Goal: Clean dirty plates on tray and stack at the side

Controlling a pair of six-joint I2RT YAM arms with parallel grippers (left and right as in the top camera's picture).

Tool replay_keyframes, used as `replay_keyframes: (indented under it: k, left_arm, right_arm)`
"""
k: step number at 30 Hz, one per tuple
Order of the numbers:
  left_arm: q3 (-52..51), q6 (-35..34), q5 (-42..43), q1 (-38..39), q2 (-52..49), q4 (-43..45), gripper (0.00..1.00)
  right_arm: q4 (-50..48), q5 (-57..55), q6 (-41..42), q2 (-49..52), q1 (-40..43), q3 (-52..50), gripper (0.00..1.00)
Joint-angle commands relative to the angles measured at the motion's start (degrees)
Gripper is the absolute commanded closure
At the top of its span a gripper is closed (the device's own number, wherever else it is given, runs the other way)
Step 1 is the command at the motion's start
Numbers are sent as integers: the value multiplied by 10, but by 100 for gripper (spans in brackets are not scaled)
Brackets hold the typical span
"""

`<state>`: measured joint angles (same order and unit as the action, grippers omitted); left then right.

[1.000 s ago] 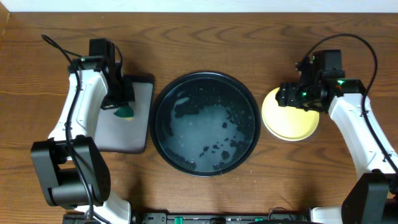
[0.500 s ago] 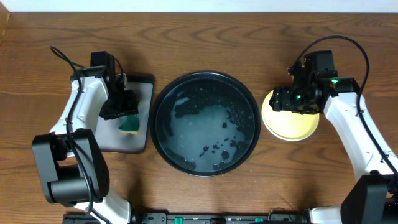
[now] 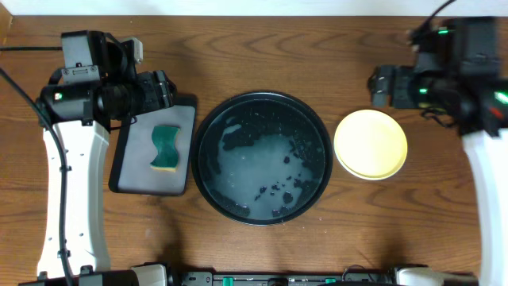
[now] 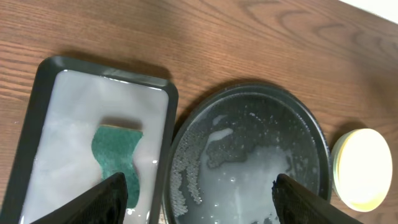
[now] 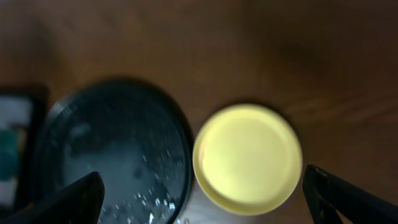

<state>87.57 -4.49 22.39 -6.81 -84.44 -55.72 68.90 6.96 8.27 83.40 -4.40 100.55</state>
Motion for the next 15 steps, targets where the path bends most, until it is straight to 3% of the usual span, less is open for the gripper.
replay_keyframes:
  k: [1,15]
  left_arm:
    - [2,-7,10,-2,-7,-3,25]
    - [1,-7,10,-2,-7,-4,25]
  right_arm:
    - [8,-11,-7,-69,3,36,1]
    - [40,-21,-13,-197,3,36,1]
